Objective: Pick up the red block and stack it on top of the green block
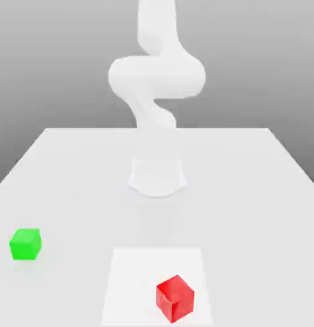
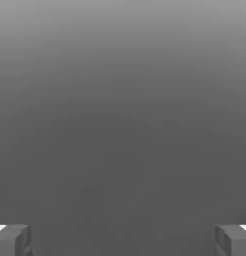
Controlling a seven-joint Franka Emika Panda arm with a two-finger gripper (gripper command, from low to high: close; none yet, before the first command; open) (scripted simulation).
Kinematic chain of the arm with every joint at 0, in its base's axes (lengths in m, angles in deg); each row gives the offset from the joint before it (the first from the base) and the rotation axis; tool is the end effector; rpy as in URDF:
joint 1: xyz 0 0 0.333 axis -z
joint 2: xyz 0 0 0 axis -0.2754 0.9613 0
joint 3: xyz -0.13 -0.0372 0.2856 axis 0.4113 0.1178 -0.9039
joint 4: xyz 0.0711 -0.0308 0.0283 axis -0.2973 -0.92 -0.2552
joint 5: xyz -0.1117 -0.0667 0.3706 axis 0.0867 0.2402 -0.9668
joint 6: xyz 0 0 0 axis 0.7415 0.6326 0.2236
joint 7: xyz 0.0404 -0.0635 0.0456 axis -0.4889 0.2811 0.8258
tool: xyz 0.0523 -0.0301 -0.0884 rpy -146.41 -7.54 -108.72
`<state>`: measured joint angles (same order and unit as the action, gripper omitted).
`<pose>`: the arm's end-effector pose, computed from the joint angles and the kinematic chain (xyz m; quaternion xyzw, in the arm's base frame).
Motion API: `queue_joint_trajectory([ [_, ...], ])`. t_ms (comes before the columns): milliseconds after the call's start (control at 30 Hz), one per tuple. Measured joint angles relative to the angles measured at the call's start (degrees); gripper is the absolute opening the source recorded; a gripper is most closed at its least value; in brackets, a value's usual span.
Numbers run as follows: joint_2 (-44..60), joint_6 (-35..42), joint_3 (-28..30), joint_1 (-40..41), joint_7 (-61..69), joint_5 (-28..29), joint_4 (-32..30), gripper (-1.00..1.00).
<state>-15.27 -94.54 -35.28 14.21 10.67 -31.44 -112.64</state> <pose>0.3810 0.0001 0.6714 -0.8717 0.3379 -0.3248 0.1426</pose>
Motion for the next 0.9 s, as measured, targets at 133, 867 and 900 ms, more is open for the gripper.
queue_joint_trajectory([
  [133, 8.7, -3.5, 2.0, -2.7, 5.6, -1.3, -1.9, 0.0],
  [867, 54.0, -23.5, 4.0, -8.2, 29.3, -2.7, -10.8, 0.0],
  [900, 56.1, -25.2, 3.7, -7.9, 29.7, -3.0, -10.6, 0.0],
])
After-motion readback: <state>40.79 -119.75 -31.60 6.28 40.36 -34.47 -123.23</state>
